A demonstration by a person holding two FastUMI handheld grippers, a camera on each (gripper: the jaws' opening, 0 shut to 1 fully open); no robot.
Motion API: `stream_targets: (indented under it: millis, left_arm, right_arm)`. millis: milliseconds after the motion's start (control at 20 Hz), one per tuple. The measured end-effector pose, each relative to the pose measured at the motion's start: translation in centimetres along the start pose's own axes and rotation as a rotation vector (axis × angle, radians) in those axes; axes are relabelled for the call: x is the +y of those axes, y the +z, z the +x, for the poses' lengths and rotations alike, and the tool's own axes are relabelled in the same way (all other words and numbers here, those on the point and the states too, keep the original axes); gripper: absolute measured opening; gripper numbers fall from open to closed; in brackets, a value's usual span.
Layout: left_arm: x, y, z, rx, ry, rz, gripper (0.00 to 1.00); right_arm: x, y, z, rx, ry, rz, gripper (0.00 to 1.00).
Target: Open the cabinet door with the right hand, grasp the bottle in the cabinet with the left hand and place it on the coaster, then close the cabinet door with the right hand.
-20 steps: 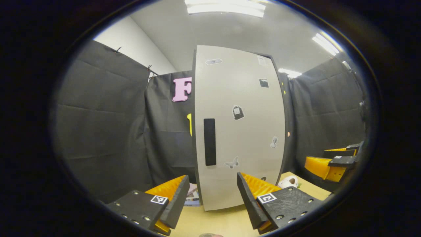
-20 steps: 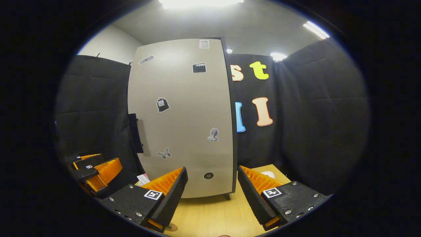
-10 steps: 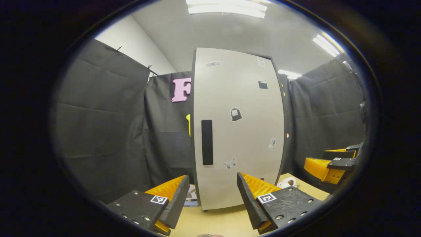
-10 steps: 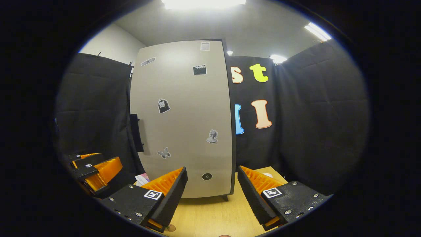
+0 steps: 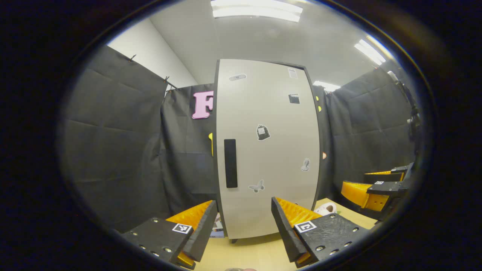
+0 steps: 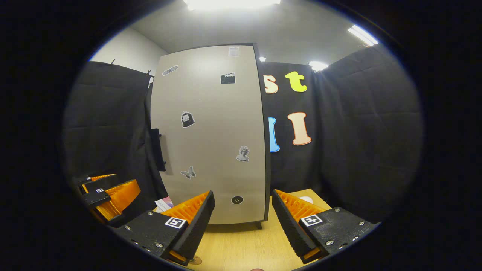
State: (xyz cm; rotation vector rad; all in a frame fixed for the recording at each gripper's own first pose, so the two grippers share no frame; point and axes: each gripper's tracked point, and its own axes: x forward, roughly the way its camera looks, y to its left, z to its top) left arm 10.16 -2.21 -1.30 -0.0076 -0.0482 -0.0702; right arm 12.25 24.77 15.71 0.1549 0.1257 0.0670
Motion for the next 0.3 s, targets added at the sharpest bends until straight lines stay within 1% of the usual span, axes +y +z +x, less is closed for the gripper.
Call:
stream_targets:
  millis: [50, 100, 150, 200, 300]
  left_arm:
    - [-0.29, -0.05, 0.08, 0.0, -0.008, -0.004, 0.78]
    - [-0.26, -0.12, 0.11, 0.004, -0.003, -0.002, 0.78]
    - [-0.19, -0.02, 0.09, 0.0, -0.004, -0.002, 0.79]
    - [-0.22, 0.07, 0.13, -0.003, -0.004, -0.004, 0.83]
    - [-0.17, -0.11, 0.18, 0.001, -0.001, -0.002, 0.83]
  right_arm:
    - [-0.03, -0.09, 0.0, 0.001, -0.001, -0.001, 0.9]
    - [-0.1, -0.17, -0.08, 0.001, -0.001, 0.0, 0.95]
    - [-0.18, -0.24, -0.02, 0.001, -0.001, 0.0, 0.9]
    - [-0.31, -0.18, -0.01, 0.001, -0.003, 0.001, 0.95]
    - [-0.39, -0.29, 0.05, 0.003, -0.007, 0.005, 0.95]
